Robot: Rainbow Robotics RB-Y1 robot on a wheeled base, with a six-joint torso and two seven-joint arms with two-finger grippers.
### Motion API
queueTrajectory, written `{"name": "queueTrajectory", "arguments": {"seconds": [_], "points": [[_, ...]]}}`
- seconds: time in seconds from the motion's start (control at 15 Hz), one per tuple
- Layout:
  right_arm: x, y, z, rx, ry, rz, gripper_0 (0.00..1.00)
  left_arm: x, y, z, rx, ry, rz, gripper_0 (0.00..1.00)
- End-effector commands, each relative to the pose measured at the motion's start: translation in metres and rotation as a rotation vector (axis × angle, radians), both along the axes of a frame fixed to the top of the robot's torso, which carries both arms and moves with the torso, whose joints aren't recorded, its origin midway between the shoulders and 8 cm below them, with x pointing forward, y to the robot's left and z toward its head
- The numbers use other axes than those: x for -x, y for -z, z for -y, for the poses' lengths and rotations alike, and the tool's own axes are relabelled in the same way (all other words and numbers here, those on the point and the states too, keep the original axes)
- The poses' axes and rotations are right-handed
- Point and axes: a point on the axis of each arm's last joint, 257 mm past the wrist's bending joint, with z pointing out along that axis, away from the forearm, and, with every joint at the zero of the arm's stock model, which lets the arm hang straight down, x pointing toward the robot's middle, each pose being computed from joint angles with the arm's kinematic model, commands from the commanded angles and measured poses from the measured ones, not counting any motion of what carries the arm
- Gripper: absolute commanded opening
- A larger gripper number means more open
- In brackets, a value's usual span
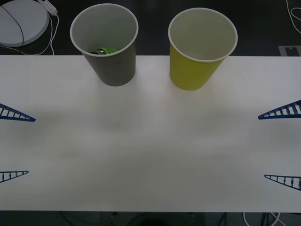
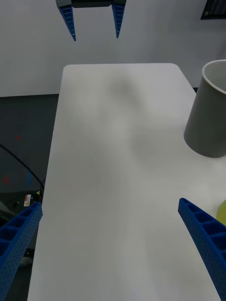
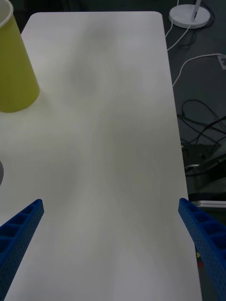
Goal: Put the can into the green bin and the plastic bottle into the gray bin
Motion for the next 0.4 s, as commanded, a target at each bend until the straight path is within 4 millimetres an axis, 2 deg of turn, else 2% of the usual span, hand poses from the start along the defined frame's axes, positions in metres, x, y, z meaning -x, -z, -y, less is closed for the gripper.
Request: {"name": "queueTrajectory", "arguments": {"seconds": [0.07, 0.4], "points": [[-0.0021, 0.0009, 0.0037, -0.009, 0.016, -0.005, 1.0, 0.0, 0.0, 0.0, 0.0, 0.0, 0.0, 1.0], [-0.0021, 0.0009, 0.0037, -0.009, 0.016, -0.005, 1.0, 0.0, 0.0, 0.0, 0.0, 0.0, 0.0, 1.0]]}}
